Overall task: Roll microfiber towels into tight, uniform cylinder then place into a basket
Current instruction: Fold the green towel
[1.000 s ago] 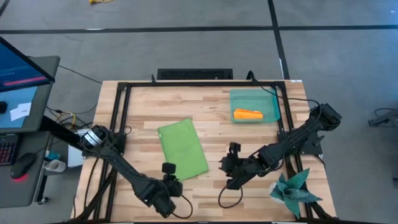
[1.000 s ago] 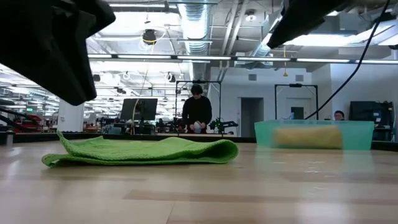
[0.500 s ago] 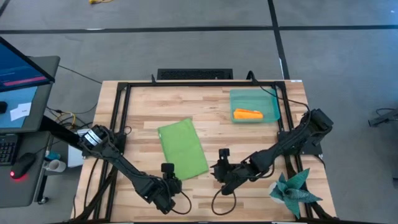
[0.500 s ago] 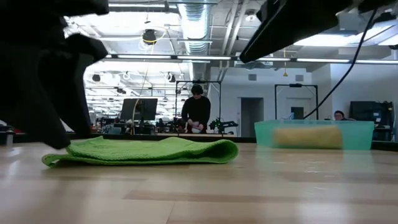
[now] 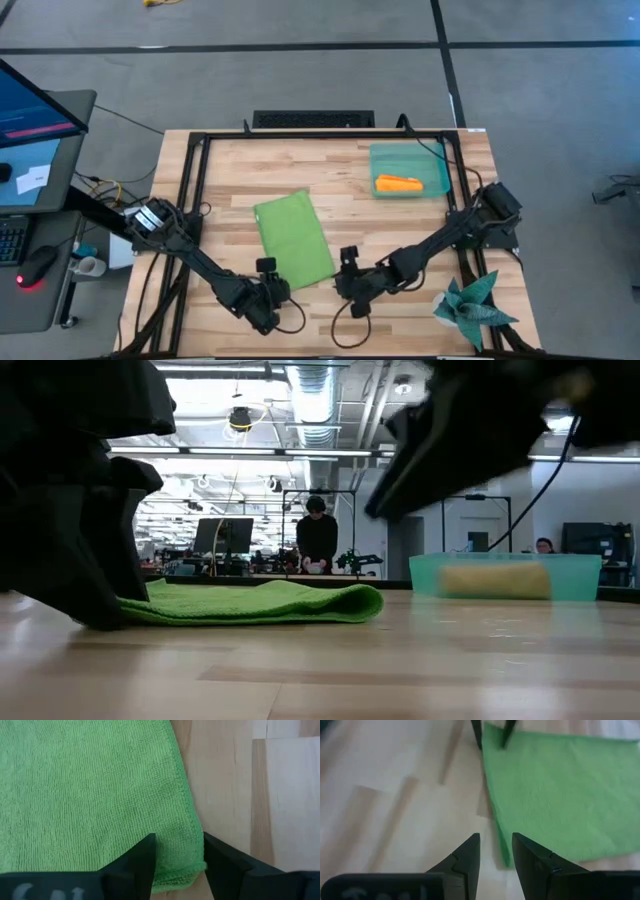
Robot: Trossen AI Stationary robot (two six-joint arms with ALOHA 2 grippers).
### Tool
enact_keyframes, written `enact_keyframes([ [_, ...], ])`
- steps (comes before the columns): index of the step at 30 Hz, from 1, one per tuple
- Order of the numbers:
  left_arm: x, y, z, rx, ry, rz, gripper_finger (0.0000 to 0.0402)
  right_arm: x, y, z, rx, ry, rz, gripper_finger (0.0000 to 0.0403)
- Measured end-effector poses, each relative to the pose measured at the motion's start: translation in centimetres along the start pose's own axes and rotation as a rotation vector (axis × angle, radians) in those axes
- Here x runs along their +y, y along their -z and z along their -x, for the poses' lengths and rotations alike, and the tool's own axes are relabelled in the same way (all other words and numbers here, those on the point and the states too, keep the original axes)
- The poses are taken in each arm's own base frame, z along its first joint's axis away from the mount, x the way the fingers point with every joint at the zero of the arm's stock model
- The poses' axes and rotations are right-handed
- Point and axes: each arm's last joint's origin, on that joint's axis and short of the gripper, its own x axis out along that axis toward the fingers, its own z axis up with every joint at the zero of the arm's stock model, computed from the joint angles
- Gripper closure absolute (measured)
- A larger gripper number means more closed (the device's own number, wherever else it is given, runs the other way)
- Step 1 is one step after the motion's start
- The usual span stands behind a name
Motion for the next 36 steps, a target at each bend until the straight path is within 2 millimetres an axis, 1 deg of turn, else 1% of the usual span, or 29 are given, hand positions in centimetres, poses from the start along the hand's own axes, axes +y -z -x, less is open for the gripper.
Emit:
enact_keyframes([
  [7,-0.5,-0.1,0.2,-0.036,0.004,0.000,0.0341,-0.6,0.9,-2.3,0.040,0.025,-0.012,0.0267],
  [12,-0.6,-0.2,0.1,-0.049,0.012,0.006,0.0392,-1.0,0.6,-3.4,0.043,0.040,-0.026,0.0256],
  [16,-0.6,-0.3,0.0,-0.059,0.002,0.008,0.0393,-0.9,0.9,-4.5,0.067,0.044,0.000,0.0230],
  [20,-0.6,-0.3,0.0,-0.065,-0.002,0.011,0.0389,-0.5,1.8,-5.5,0.112,0.016,0.016,0.0198],
  [25,-0.6,-0.3,0.0,-0.067,-0.004,0.012,0.0397,-0.8,2.1,-5.5,0.150,0.008,0.012,0.0175],
  [30,-0.6,-0.3,0.0,-0.067,-0.007,0.001,0.0398,-1.9,2.2,-5.8,0.169,0.028,-0.037,0.0182],
  [36,-0.6,-0.3,0.0,-0.067,-0.007,-0.002,0.0396,-3.1,2.8,-5.9,0.236,0.063,-0.132,0.0218],
])
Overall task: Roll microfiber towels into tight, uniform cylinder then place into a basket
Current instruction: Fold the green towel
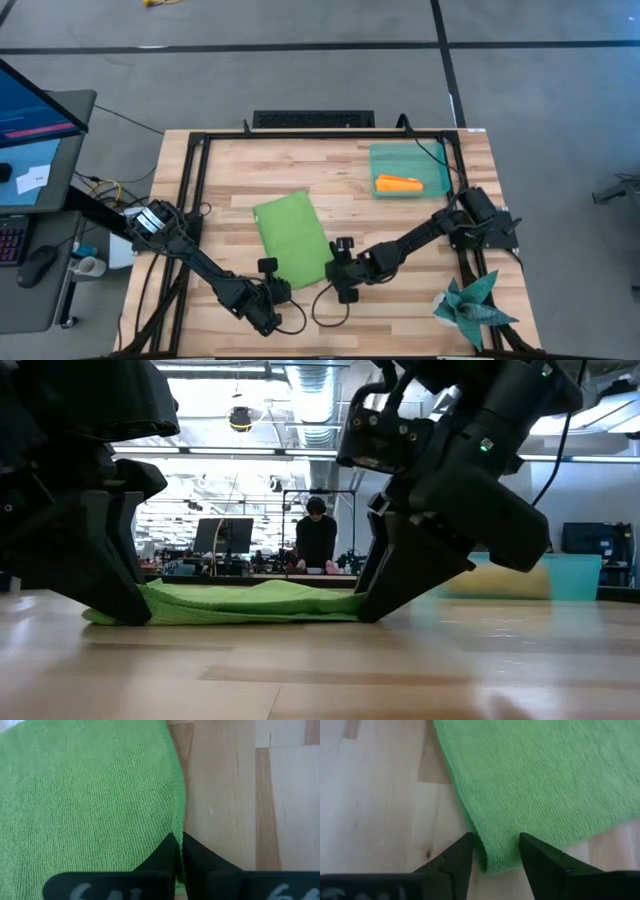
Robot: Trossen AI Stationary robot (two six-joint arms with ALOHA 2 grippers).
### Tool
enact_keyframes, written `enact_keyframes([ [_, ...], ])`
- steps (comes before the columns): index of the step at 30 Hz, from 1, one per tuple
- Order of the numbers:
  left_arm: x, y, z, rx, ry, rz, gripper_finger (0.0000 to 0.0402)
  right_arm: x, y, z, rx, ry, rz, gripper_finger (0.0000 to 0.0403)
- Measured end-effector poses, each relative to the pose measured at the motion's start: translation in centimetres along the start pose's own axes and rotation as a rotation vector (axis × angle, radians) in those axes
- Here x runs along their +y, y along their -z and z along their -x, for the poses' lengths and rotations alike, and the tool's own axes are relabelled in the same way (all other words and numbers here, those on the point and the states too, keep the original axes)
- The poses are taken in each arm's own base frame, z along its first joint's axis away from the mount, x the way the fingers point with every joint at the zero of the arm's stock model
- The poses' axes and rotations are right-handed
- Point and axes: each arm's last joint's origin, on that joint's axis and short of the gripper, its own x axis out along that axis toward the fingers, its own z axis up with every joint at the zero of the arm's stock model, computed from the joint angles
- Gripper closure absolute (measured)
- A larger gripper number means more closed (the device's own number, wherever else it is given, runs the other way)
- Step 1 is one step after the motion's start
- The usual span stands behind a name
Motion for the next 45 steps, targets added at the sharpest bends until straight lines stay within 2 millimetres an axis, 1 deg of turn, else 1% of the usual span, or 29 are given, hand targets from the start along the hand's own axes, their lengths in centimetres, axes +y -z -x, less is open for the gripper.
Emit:
enact_keyframes([
  [6,0.0,0.0,0.0,-0.001,-0.001,-0.002,0.0399,0.0,0.1,0.0,0.006,-0.015,-0.002,0.0263],
  [8,0.0,0.0,0.0,-0.002,-0.001,-0.008,0.0399,0.1,0.1,0.0,0.004,-0.020,0.000,0.0289],
  [13,0.0,0.0,0.0,-0.009,-0.012,-0.033,0.0400,0.6,0.2,0.0,0.007,-0.043,0.014,0.0379],
  [14,0.0,0.0,0.0,-0.013,-0.016,-0.037,0.0400,0.7,0.3,0.1,0.007,-0.046,0.018,0.0388],
  [18,-0.2,-0.2,0.3,-0.014,-0.014,-0.050,0.0401,1.7,0.3,0.6,0.003,-0.060,0.034,0.0384],
  [21,-0.7,-0.6,1.1,-0.019,-0.007,-0.066,0.0401,2.8,0.0,1.4,0.012,-0.076,0.063,0.0391],
  [23,-1.3,-1.0,1.8,-0.029,-0.005,-0.079,0.0401,3.8,-0.6,2.1,0.024,-0.112,0.086,0.0396],
  [27,-2.4,-1.6,3.4,-0.052,0.017,-0.093,0.0401,5.4,-2.1,4.3,0.039,-0.134,0.090,0.0391],
  [31,-3.5,-2.6,5.4,-0.070,0.044,-0.106,0.0401,7.0,-2.7,6.4,0.060,-0.112,0.063,0.0397],
  [35,-4.1,-3.9,7.5,-0.069,0.069,-0.120,0.0401,9.4,-3.7,9.1,0.023,-0.152,0.069,0.0395],
  [38,-4.3,-4.7,9.1,-0.056,0.069,-0.120,0.0401,10.7,-4.6,11.2,-0.019,-0.183,0.084,0.0389],
  [40,-4.2,-5.1,9.9,-0.051,0.056,-0.108,0.0401,11.1,-5.1,12.4,-0.047,-0.168,0.107,0.0390],
  [42,-3.9,-5.3,10.5,-0.048,0.018,-0.105,0.0401,11.1,-5.4,12.9,-0.074,-0.121,0.140,0.0395],
  [45,-3.4,-5.4,10.6,-0.053,-0.037,-0.101,0.0401,10.0,-5.4,12.5,-0.045,-0.053,0.148,0.0398],
])
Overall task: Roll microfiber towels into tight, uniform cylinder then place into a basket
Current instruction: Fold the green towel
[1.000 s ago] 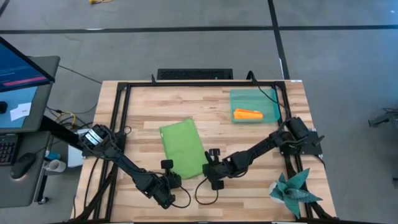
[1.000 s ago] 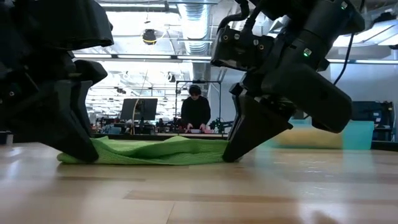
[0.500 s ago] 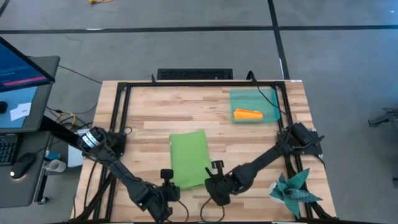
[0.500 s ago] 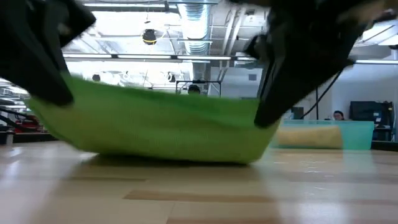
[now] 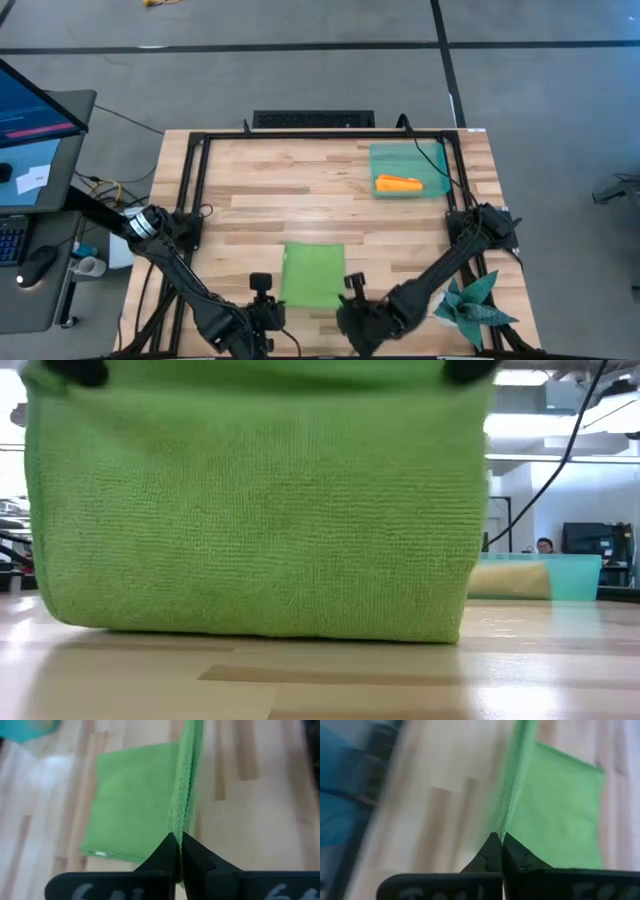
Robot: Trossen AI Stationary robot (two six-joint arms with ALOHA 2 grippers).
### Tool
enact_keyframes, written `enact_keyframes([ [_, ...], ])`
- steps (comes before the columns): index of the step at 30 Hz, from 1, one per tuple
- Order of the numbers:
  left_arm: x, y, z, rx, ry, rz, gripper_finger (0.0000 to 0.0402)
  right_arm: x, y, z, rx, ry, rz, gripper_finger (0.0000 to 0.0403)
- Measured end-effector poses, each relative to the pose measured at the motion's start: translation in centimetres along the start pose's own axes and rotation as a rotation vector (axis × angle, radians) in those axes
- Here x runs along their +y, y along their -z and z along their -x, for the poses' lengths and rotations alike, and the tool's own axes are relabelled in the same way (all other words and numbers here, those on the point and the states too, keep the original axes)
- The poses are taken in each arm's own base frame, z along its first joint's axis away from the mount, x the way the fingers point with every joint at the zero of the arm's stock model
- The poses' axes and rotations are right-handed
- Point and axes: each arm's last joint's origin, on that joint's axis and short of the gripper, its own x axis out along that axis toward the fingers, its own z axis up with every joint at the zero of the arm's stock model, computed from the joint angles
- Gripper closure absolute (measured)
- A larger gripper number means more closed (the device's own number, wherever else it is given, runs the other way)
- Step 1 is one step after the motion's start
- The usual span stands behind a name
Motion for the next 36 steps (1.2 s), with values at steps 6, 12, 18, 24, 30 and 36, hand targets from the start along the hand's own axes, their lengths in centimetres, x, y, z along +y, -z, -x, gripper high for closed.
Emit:
enact_keyframes([
  [6,2.1,-0.1,-1.8,0.067,-0.104,0.073,0.0401,-4.4,0.7,-2.4,0.128,0.123,-0.134,0.0390],
  [12,4.3,-0.1,-3.9,0.111,-0.217,0.129,0.0399,-7.5,1.9,-4.8,0.201,0.178,-0.235,0.0397],
  [18,5.9,0.0,-6.2,0.177,-0.232,0.187,0.0398,-8.6,3.1,-6.3,0.231,0.164,-0.268,0.0395],
  [24,6.9,-0.3,-7.0,0.199,-0.242,0.196,0.0397,-9.5,3.8,-7.3,0.237,0.180,-0.290,0.0395],
  [30,7.8,-0.6,-7.6,0.231,-0.242,0.196,0.0397,-10.8,4.3,-8.0,0.248,0.197,-0.323,0.0396],
  [36,8.4,-0.8,-8.0,0.251,-0.244,0.197,0.0397,-10.8,4.2,-8.1,0.252,0.170,-0.332,0.0395],
])
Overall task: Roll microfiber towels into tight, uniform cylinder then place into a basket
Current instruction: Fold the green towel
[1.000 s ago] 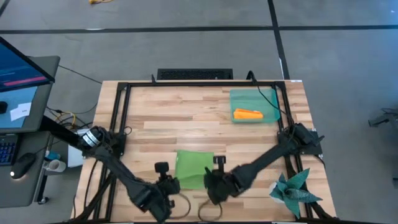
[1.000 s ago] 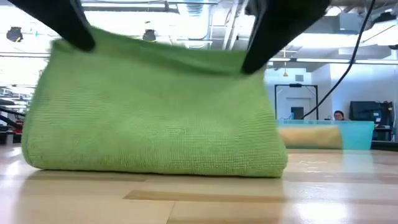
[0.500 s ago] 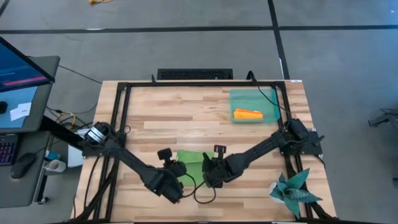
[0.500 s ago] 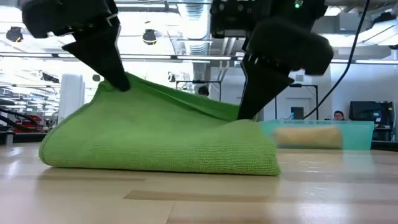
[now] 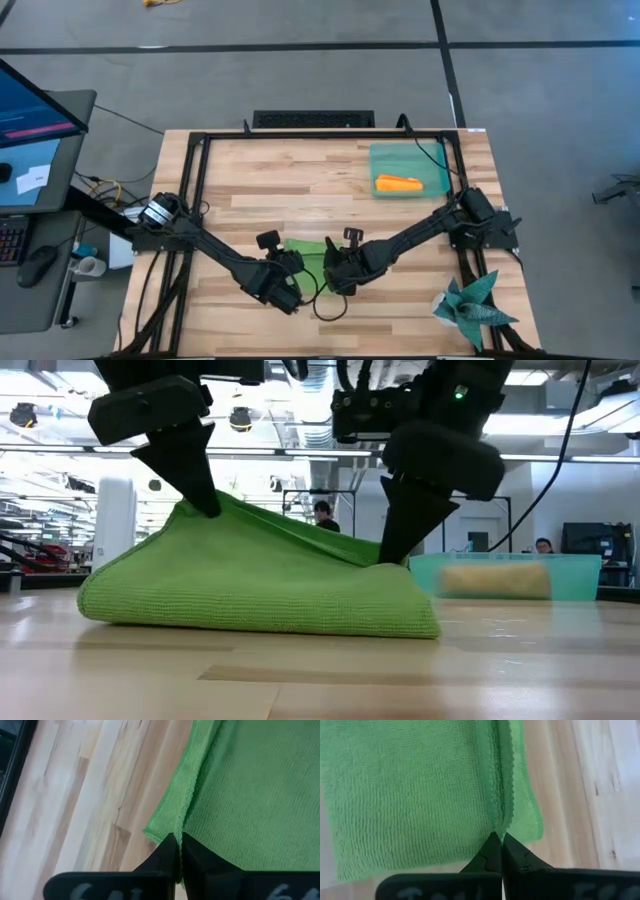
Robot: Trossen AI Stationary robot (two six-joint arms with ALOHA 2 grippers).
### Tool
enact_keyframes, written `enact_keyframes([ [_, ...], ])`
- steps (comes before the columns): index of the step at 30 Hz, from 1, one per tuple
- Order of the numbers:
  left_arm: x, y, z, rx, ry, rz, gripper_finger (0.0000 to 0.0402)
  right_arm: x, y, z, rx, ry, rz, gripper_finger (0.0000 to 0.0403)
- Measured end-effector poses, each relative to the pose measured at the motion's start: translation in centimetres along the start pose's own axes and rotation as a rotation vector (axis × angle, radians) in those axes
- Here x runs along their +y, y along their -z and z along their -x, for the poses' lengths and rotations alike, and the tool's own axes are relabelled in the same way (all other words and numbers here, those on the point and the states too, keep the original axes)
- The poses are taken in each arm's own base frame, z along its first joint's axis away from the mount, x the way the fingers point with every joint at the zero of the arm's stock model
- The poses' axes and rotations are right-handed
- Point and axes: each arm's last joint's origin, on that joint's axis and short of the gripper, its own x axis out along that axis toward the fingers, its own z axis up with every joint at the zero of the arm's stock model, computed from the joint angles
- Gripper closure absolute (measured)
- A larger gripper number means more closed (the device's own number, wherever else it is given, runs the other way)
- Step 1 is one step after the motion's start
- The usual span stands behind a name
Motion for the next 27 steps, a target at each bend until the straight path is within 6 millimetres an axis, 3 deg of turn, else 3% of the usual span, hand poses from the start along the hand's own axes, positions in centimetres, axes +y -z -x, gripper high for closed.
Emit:
enact_keyframes([
  [8,0.0,0.0,0.0,0.011,0.006,-0.001,0.0393,-0.6,-0.4,-0.3,-0.004,0.005,-0.020,0.0399],
  [20,0.3,0.6,0.0,0.106,0.023,-0.048,0.0307,-0.9,-0.5,-0.4,-0.002,0.007,-0.028,0.0398],
  [27,0.5,1.1,0.1,0.172,0.019,-0.050,0.0296,-1.3,-0.7,-0.6,0.004,0.004,-0.058,0.0388],
])
